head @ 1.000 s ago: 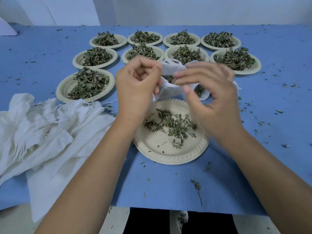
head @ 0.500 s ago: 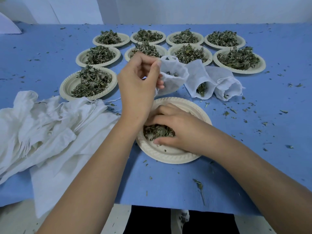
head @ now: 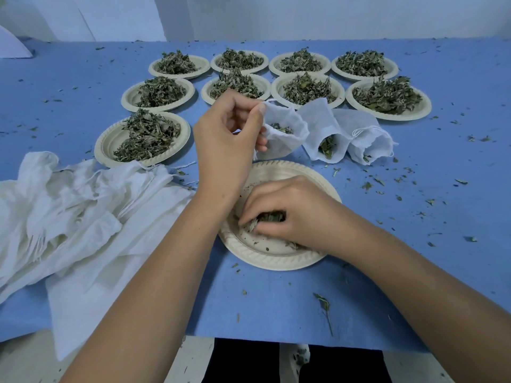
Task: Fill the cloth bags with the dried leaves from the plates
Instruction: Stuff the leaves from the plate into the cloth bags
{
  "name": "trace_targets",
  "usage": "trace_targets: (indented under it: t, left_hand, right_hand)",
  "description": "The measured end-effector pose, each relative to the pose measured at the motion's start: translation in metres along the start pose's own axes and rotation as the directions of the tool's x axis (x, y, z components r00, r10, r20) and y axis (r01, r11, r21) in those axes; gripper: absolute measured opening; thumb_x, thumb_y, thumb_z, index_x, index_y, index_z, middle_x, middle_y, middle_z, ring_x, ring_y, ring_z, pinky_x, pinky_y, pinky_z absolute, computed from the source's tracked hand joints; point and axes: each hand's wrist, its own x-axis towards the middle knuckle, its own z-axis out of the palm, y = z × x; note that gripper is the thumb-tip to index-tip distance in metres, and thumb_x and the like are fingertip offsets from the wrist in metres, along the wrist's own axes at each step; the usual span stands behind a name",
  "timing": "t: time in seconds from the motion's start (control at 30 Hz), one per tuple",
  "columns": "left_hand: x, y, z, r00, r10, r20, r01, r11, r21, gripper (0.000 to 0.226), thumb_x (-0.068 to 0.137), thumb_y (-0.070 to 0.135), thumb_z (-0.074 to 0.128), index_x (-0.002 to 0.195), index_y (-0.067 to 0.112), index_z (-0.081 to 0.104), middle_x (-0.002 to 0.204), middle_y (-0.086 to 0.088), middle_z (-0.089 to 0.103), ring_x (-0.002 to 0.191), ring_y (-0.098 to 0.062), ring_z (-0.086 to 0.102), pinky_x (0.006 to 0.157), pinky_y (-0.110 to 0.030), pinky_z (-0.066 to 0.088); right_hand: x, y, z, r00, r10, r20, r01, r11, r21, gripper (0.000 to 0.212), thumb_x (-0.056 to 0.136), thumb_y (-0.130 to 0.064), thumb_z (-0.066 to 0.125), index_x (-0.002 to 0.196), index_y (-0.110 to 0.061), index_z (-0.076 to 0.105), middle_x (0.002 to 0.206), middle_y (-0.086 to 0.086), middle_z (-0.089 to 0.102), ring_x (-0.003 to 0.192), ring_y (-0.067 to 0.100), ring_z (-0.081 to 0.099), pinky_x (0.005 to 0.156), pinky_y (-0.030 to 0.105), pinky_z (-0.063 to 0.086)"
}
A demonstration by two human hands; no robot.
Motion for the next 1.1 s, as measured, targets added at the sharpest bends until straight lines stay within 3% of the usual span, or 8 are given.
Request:
trace_targets:
  t: [0.2, 0.3, 0.47, 0.53, 0.7, 0.8, 0.93, 1.1]
  left_hand:
    - [-0.001, 0.001, -0.001, 0.998, -0.013, 0.06, 0.012, 1.0, 0.008, 0.008, 0.09, 0.004, 0.065, 0.083, 0.007, 0.065, 0.064, 0.003, 0.063, 0.054, -0.006, 0.059, 0.054, -0.02, 0.05]
    - [-0.003, 0.003, 0.0, 0.989, -0.002, 0.15, 0.002, 1.0, -0.001, 0.01, 0.089, 0.006, 0.067, 0.081, 0.012, 0.066, 0.065, 0.001, 0.064, 0.055, -0.01, 0.06, 0.052, -0.026, 0.051]
    - [-0.005, 0.004, 0.001, 0.981, -0.019, 0.192, 0.028, 0.999, -0.043, 0.012, 0.089, 0.006, 0.067, 0.078, 0.01, 0.065, 0.057, -0.001, 0.062, 0.046, -0.012, 0.056, 0.047, -0.023, 0.047]
    - [-0.005, 0.005, 0.001, 0.977, -0.016, 0.212, 0.029, 0.998, -0.06, 0.011, 0.089, 0.004, 0.068, 0.079, 0.007, 0.065, 0.056, -0.001, 0.061, 0.045, -0.011, 0.055, 0.045, -0.021, 0.046]
    - [-0.008, 0.005, 0.002, 0.956, -0.012, 0.292, 0.03, 0.998, -0.058, 0.013, 0.088, 0.002, 0.067, 0.079, 0.01, 0.066, 0.053, 0.006, 0.06, 0.042, -0.007, 0.053, 0.042, -0.018, 0.043]
    - [-0.007, 0.005, 0.002, 0.959, -0.014, 0.284, 0.029, 0.999, -0.046, 0.012, 0.088, 0.002, 0.067, 0.079, 0.009, 0.066, 0.053, 0.007, 0.059, 0.044, -0.007, 0.053, 0.046, -0.017, 0.043]
    - [-0.005, 0.004, 0.0, 0.964, -0.015, 0.265, 0.032, 0.998, -0.061, 0.012, 0.089, 0.003, 0.066, 0.078, 0.008, 0.065, 0.051, 0.007, 0.059, 0.041, -0.004, 0.052, 0.045, -0.016, 0.043]
    - [-0.006, 0.005, 0.001, 0.952, 0.011, 0.305, 0.016, 0.996, -0.088, 0.015, 0.088, 0.001, 0.067, 0.077, 0.012, 0.065, 0.053, 0.008, 0.061, 0.041, -0.004, 0.052, 0.044, -0.014, 0.041]
  right_hand:
    - [-0.004, -0.005, -0.024, 0.853, 0.194, -0.484, 0.09, 0.859, 0.504, 0.033, 0.071, 0.008, 0.073, 0.103, 0.004, 0.066, 0.086, 0.0, 0.074, 0.081, 0.014, 0.07, 0.077, 0.024, 0.056]
    - [-0.003, -0.004, -0.029, 0.726, 0.299, -0.619, 0.146, 0.812, 0.565, 0.036, 0.072, 0.002, 0.072, 0.108, 0.001, 0.065, 0.083, -0.006, 0.074, 0.081, 0.011, 0.07, 0.077, 0.02, 0.053]
    - [-0.005, 0.002, -0.029, 0.609, 0.389, -0.691, -0.008, 0.874, 0.485, 0.023, 0.078, 0.001, 0.073, 0.099, -0.008, 0.072, 0.081, -0.007, 0.074, 0.077, 0.007, 0.069, 0.073, 0.018, 0.053]
    - [-0.006, 0.005, -0.029, 0.617, 0.36, -0.7, -0.103, 0.919, 0.382, 0.019, 0.079, -0.002, 0.074, 0.097, -0.007, 0.074, 0.084, -0.003, 0.074, 0.078, 0.01, 0.07, 0.075, 0.023, 0.055]
    - [-0.005, 0.009, -0.024, 0.764, 0.165, -0.624, -0.256, 0.965, -0.058, 0.009, 0.079, 0.001, 0.069, 0.085, -0.003, 0.075, 0.083, 0.008, 0.072, 0.078, 0.024, 0.065, 0.076, 0.038, 0.051]
    - [-0.005, 0.011, -0.03, 0.812, 0.133, -0.568, -0.241, 0.963, -0.119, 0.016, 0.079, -0.002, 0.071, 0.095, -0.002, 0.072, 0.095, 0.005, 0.068, 0.088, 0.019, 0.063, 0.082, 0.029, 0.05]
    - [-0.005, 0.007, -0.033, 0.764, 0.118, -0.634, -0.164, 0.986, -0.013, 0.024, 0.077, 0.001, 0.074, 0.098, 0.0, 0.063, 0.1, 0.001, 0.056, 0.089, 0.013, 0.06, 0.075, 0.02, 0.052]
    - [-0.007, 0.008, -0.027, 0.756, -0.084, -0.649, -0.108, 0.962, -0.25, 0.005, 0.08, 0.005, 0.07, 0.079, 0.0, 0.071, 0.08, 0.009, 0.069, 0.075, 0.018, 0.065, 0.068, 0.034, 0.053]
